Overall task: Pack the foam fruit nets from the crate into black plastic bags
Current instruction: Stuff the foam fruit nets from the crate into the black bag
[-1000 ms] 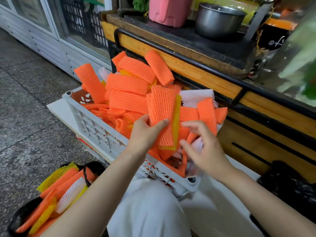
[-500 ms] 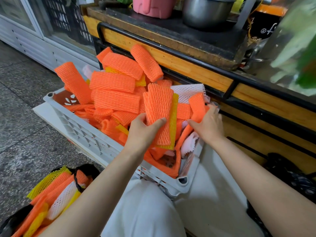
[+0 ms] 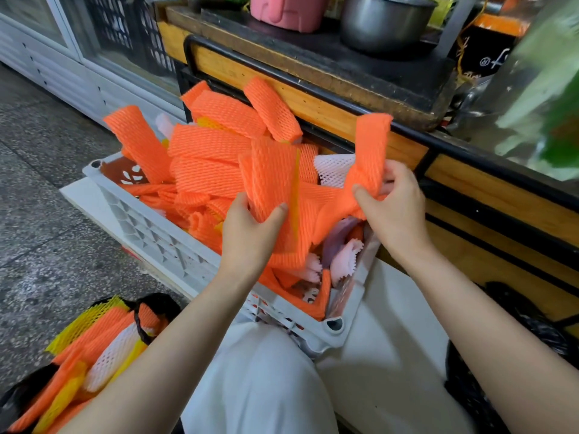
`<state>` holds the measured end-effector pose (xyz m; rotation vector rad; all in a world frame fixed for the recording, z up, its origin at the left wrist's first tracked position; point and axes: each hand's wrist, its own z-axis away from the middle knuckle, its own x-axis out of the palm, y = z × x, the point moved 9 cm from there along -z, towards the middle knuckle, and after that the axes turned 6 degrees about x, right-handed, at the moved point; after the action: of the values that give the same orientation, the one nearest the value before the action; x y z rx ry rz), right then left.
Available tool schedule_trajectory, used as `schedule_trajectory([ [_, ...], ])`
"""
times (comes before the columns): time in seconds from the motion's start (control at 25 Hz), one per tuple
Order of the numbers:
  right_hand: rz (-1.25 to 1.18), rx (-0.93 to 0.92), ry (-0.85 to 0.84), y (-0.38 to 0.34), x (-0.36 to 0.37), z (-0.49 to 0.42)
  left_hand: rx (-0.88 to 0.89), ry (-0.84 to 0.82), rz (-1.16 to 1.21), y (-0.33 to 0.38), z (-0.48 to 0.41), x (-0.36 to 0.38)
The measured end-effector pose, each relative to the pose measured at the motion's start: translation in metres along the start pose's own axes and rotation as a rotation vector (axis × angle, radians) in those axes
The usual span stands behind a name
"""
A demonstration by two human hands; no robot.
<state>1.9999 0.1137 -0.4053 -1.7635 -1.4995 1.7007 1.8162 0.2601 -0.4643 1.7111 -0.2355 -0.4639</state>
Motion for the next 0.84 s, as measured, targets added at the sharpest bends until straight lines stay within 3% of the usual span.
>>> schedule_trajectory([
  [0.12,-0.038,-0.024,-0.040,-0.038,-0.004,0.005,0.287,0.103,-0.165,0.037,-0.001,-0.024],
  [0.24,-0.131,0.030,-0.187,-0.063,0.013,0.014,0.439,0.045,-0.269,0.058,0.001,-0.029],
  [0.48,-0.480,0.256,-0.443,-0.095,0.053,0.040,0.428,-0.204,-0.177,0.053,0.017,-0.034],
  [0.68,-0.475,0.075,-0.647,-0.144,0.087,0.071,0.441,0.026,-0.148,0.044,0.018,-0.101],
  [0.84,-0.393,0.013,-0.647,-0.168,0.127,0.092,0.418,0.051,-0.147,0.033,0.028,-0.158],
])
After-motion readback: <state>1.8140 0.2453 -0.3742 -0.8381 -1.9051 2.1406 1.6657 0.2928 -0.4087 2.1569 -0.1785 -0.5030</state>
